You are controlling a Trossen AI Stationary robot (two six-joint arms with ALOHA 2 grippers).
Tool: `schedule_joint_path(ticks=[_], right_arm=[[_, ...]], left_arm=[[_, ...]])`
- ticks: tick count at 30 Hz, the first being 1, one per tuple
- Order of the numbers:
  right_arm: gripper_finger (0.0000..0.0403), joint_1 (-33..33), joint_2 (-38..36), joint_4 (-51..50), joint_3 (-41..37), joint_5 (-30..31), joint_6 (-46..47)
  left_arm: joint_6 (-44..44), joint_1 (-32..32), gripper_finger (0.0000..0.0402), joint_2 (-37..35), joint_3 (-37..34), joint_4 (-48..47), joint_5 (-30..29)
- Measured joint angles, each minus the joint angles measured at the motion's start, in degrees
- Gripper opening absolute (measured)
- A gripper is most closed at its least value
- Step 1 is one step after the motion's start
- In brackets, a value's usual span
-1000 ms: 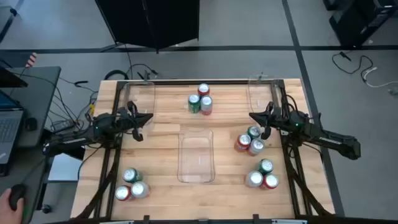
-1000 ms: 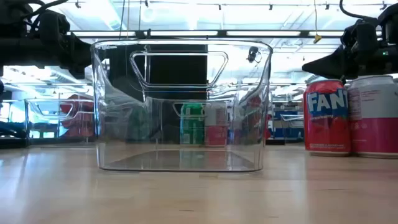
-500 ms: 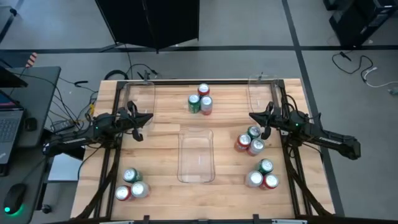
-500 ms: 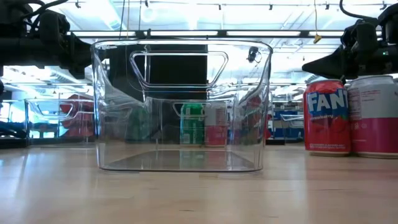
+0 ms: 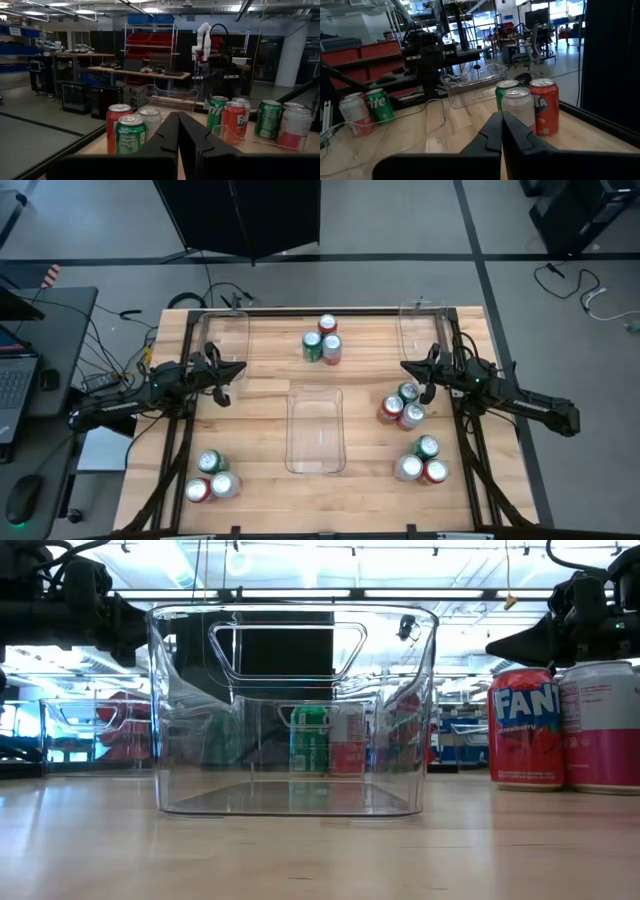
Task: Sort soda cans
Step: Put the green soda can into the top left transparent bin
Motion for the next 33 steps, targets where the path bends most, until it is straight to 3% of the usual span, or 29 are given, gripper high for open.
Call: schedule_joint_path(ticks=[25, 33], right_arm=[[0.0001, 0.0, -0.01, 0.02, 0.0, -0.01, -0.01], [0.0001, 0.01, 0.0, 0.0, 0.0, 0.0, -0.01]], left_arm=[[0.0, 0.0, 0.0008, 0.02, 0.01, 0.13, 0.0], [0.0, 0.0, 0.0008, 0.02, 0.0, 4.36, 0.0]])
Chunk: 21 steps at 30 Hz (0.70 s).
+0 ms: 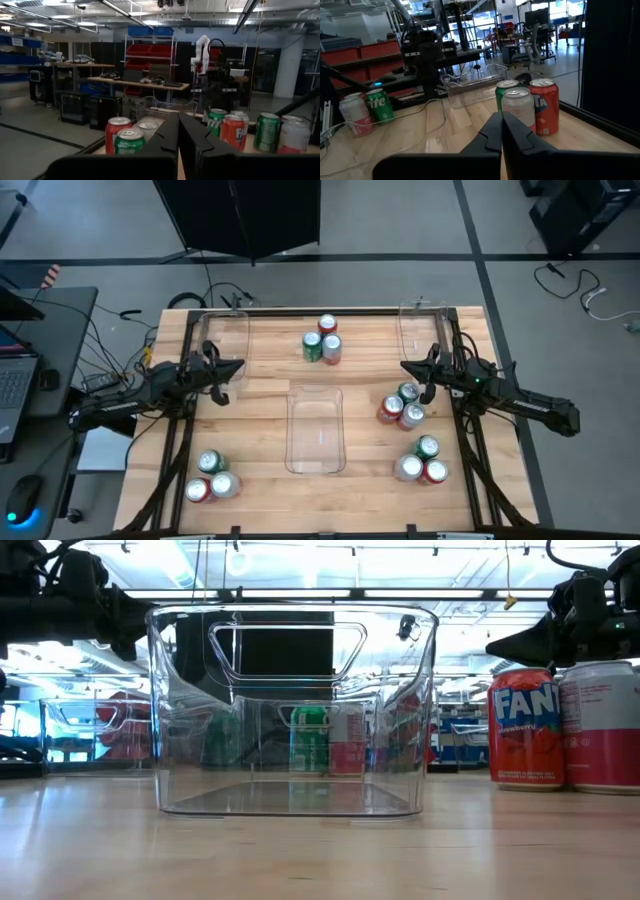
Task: Sort soda cans
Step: Put the green soda can into the top left transparent bin
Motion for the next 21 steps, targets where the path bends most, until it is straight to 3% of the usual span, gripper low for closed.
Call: schedule_joint_path(ticks=[6, 12, 21], right_arm=[[0.0001, 0.01, -0.01, 0.0, 0.0, -0.01, 0.01], [0.0001, 0.0, 0.01, 0.01, 0.0, 0.0, -0.01], [0.0001, -0.01, 0.0, 0.02, 0.0, -0.01, -0.01]], left_arm=[[-0.26, 0.0, 0.0008, 0.0, 0.02, 0.16, 0.0], [-7.73, -0.03, 0.0008, 1.34, 0.83, -3.12, 1.06], [-7.56, -0.04, 0.0008, 13.78, 7.01, -3.55, 4.51]])
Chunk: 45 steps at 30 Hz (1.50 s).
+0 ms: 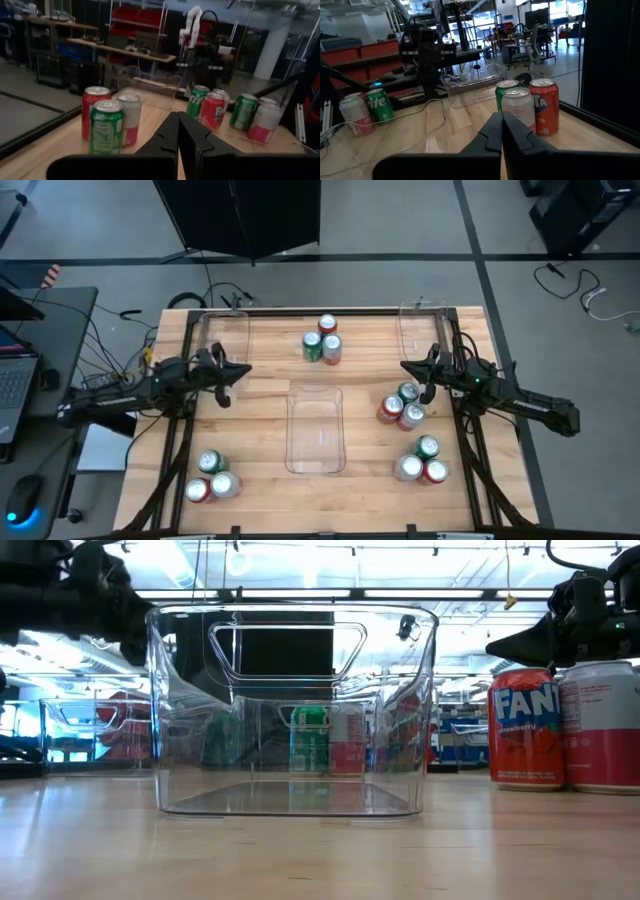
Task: Sort soda cans
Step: Put the green soda can into the top left transparent bin
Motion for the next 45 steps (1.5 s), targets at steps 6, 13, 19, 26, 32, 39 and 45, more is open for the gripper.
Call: schedule_joint_path(ticks=[6, 13, 19, 26, 32, 39, 45], right_arm=[[0.0001, 0.0, 0.0, -0.01, 0.0, 0.01, 0.01], [0.0001, 0.01, 0.01, -0.02, 0.0, 0.0, 0.01], [0.0001, 0.0, 0.01, -0.02, 0.0, 0.0, 0.0], [0.0001, 0.02, 0.01, -0.02, 0.0, 0.0, 0.0], [0.0001, 0.0, 0.01, 0.0, 0.0, 0.02, 0.01], [0.0001, 0.01, 0.01, -0.01, 0.0, 0.01, 0.0], [0.0001, 0.0, 0.01, 0.0, 0.0, 0.02, 0.0]], left_arm=[[2.64, 0.0, 0.0008, 12.23, 8.13, 0.1, -0.03], [4.87, 0.77, 0.0008, 29.66, 24.95, -9.6, -5.79], [4.83, 3.15, 0.0008, 44.93, 42.98, -23.79, -5.85], [6.07, 6.75, 0.0008, 60.63, 63.66, -42.43, -0.36], [7.82, 9.84, 0.0008, 71.38, 78.59, -57.55, 0.56], [9.08, 12.95, 0.0008, 81.11, 90.41, -69.04, 1.13], [10.93, 14.37, 0.0008, 86.74, 94.74, -72.0, 2.29]])
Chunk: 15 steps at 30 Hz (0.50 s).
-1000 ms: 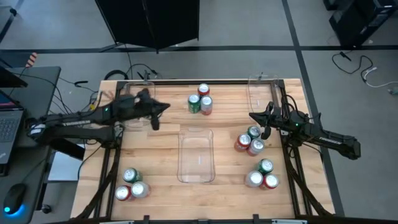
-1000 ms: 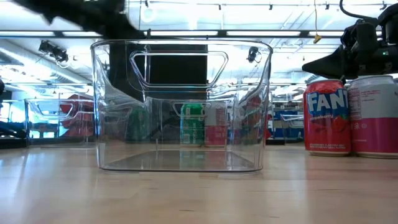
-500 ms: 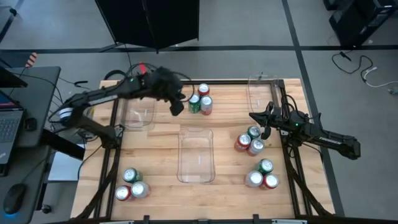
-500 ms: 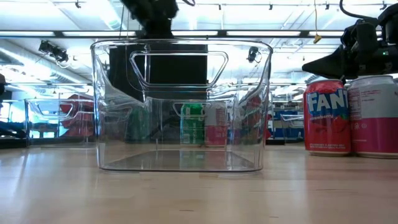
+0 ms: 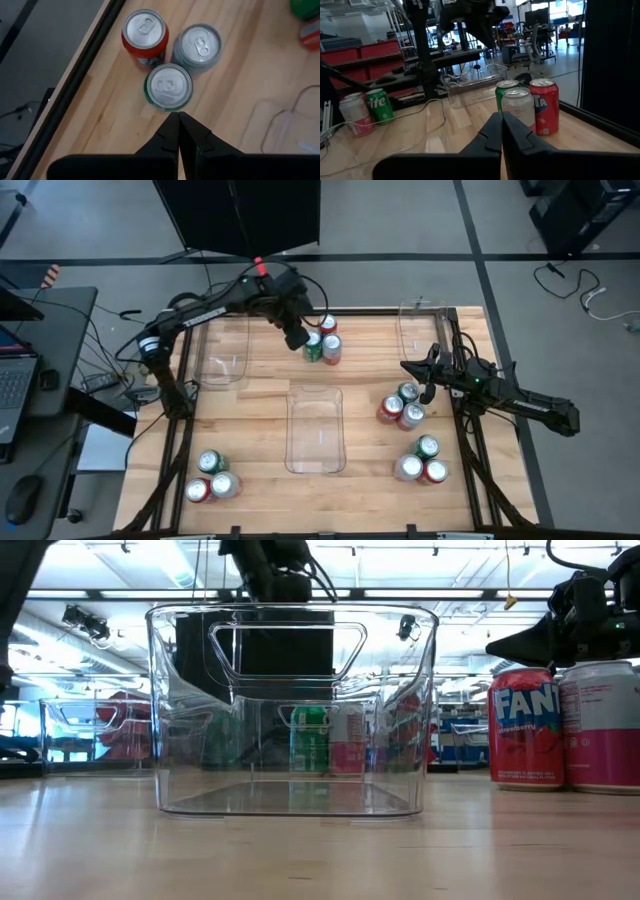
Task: Sort soda cans
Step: Put the green soda can into the top left transparent bin
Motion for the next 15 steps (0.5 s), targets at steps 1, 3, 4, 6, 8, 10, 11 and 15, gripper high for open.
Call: schedule_joint_path(ticks=[1, 3, 4, 6, 8, 10, 11, 15], right_arm=[[0.0001, 0.0, 0.01, 0.0, 0.0, -0.02, 0.01], [0.0001, 0.01, 0.01, -0.01, 0.0, -0.02, 0.0], [0.0001, 0.01, 0.01, 0.0, 0.0, 0.0, 0.0], [0.0001, 0.02, 0.01, 0.0, 0.0, 0.0, 0.02], [0.0001, 0.0, 0.01, -0.02, 0.0, -0.01, 0.0], [0.0001, 0.01, 0.01, -0.01, 0.0, -0.02, 0.01], [0.0001, 0.0, -0.01, 0.0, 0.0, -0.01, 0.01], [0.0001, 0.01, 0.01, 0.0, 0.0, -0.02, 0.0]], left_arm=[[0.96, 0.17, 0.0008, 0.67, 0.48, 0.16, 0.01], [3.49, 0.25, 0.0011, 1.97, 1.64, 0.26, 0.02], [4.5, 0.25, 0.0014, 2.58, 2.33, 0.19, 0.0], [6.37, 0.25, 0.0025, 3.66, 3.8, 0.12, -0.18], [7.9, 0.26, 0.0043, 4.41, 5.13, 0.42, -0.56], [9.14, 0.28, 0.0066, 4.96, 6.36, 0.81, -1.32], [9.83, 0.3, 0.0079, 5.18, 6.97, 0.81, -1.38], [9.84, 0.32, 0.0142, 5.82, 8.61, 0.54, -1.78]])
